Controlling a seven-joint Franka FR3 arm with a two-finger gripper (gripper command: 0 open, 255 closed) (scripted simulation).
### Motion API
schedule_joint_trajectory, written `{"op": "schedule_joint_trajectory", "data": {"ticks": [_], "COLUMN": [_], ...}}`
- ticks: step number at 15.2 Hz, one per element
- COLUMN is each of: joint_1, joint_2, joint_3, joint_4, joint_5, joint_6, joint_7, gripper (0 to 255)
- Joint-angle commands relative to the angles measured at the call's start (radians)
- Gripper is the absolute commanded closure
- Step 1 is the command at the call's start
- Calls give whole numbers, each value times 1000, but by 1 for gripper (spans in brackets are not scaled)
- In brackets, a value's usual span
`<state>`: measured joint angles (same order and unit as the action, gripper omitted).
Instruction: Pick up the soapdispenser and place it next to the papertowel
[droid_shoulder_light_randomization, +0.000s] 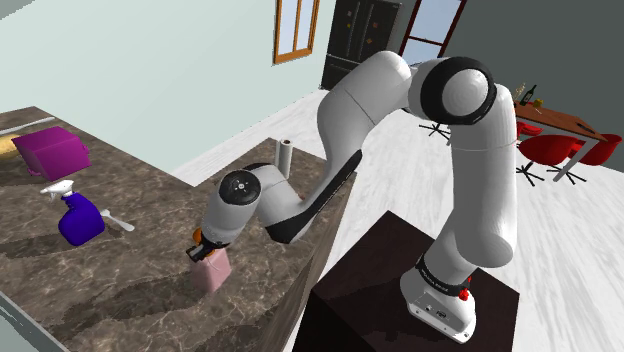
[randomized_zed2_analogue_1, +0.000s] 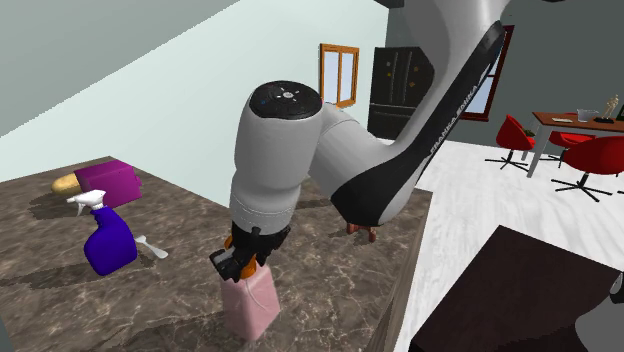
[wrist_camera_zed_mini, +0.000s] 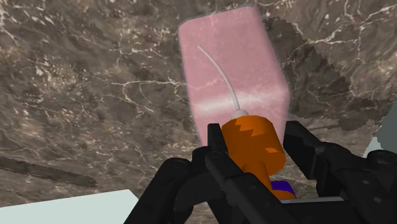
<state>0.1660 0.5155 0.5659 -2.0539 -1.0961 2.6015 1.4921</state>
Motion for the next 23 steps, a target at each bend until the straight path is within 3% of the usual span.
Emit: {"op": "schedule_joint_trajectory", "data": {"ticks": [1,23], "joint_1": [-15,-155], "joint_2": [-24,-247], "joint_3": [18,195], "joint_4": [-8,-17], "joint_5": [31,368], "joint_6": [-8,-128], "joint_7": [-26,-304], "gripper": [255,255]}}
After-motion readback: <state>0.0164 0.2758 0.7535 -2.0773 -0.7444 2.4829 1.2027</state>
